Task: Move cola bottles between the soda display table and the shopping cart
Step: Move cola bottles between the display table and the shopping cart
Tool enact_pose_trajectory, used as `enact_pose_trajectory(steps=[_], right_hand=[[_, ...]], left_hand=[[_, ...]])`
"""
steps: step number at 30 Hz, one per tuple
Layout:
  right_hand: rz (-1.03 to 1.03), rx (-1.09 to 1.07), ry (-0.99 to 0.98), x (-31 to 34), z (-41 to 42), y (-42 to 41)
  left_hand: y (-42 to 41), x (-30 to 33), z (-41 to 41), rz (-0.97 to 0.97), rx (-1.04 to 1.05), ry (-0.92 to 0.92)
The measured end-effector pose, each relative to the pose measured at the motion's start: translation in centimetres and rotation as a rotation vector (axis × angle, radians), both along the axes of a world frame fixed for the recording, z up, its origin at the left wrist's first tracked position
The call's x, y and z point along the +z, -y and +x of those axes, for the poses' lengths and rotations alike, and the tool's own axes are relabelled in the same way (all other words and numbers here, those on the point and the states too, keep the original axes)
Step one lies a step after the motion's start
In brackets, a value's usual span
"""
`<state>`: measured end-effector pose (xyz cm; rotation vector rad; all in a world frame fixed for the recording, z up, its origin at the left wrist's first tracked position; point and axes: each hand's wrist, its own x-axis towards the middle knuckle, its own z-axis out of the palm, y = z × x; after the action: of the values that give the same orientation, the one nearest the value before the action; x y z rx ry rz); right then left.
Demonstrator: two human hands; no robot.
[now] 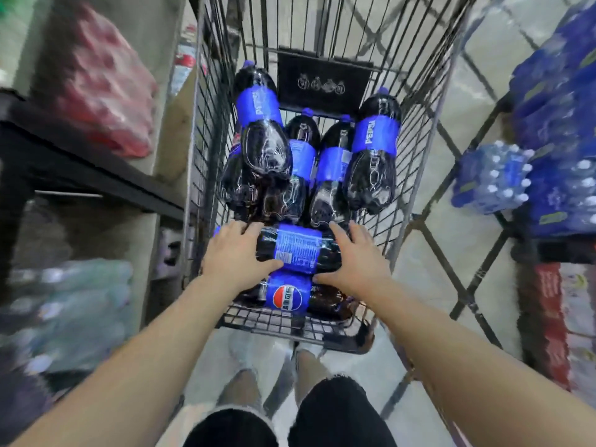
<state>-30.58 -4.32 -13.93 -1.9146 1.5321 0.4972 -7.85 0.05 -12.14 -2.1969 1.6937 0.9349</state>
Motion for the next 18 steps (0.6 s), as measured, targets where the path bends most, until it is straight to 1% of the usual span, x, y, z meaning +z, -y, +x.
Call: enact_pose_trajectory(steps=[3, 6, 8, 10, 11, 12, 13, 14, 18], right_hand=[[0.006, -0.006, 0.006, -2.1, 0.1, 0.2], [-0.019, 0.044, -0.022, -3.3, 0.0, 0.5], [-0.053, 0.075, -0.043, -3.6, 0.0, 0.6], [-0.089, 0.072, -0.044, -4.0, -0.2, 0.8], [-0.094, 0.065, -0.040, -4.2, -0.2, 0.9], [-0.089, 0.055, -0.036, -4.4, -0.3, 1.1], [-0.078, 0.047, -0.038, -4.6, -0.3, 1.3], [-0.063, 0.043, -0.047, -4.7, -0.3, 1.4], [-0.032, 0.028, -0.089, -5.4, -0.1, 1.6]], left_hand=[[-0.3, -1.9, -0.1, -0.024, 0.164, -0.060], [-0.5, -3.3, -0.3, -0.116, 0.434, -0.127], [-0.5, -4.6, -0.4, -0.132, 0.671, -0.146], [-0.2, -5.9, -0.4, -0.074, 0.954, -0.178], [0.0, -6.3, -0.4, -0.027, 1.119, -0.232], [0.0, -6.7, -0.4, 0.021, 1.273, -0.324], [0.1, -6.8, -0.5, 0.058, 1.388, -0.414], [0.2, -7.2, -0.4, 0.079, 1.454, -0.486], [1.1, -9.2, -0.6, 0.109, 1.566, -0.662]])
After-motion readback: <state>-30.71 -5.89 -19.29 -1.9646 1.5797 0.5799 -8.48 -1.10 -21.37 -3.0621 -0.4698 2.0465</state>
